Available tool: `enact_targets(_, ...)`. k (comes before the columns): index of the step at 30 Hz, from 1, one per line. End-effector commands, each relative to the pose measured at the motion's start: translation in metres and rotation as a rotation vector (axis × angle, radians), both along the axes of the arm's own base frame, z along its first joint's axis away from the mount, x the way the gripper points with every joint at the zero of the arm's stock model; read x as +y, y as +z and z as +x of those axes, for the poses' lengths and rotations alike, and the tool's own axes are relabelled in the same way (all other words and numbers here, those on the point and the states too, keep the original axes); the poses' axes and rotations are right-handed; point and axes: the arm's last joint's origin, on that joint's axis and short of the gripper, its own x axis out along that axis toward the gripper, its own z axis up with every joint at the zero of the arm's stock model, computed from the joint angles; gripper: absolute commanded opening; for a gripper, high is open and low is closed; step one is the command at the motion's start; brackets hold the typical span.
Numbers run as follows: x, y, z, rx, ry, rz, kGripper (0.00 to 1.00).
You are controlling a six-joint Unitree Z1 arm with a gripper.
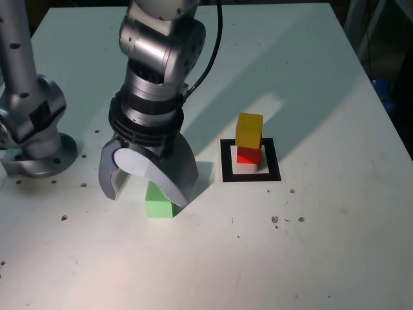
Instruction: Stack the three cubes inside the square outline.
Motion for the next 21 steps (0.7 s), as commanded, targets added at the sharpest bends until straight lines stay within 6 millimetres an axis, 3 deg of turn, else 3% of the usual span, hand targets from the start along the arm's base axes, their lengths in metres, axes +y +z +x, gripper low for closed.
enact_targets(1, -0.002, -0.005, 0.002, 0.013, 0.0, 0.003, 0.94)
enact_targets(11, -0.009, -0.025, 0.013, 0.026, 0.005, -0.013, 0.82)
enact_targets(21, -0.003, -0.033, 0.013, 0.036, 0.018, 0.008, 0.53)
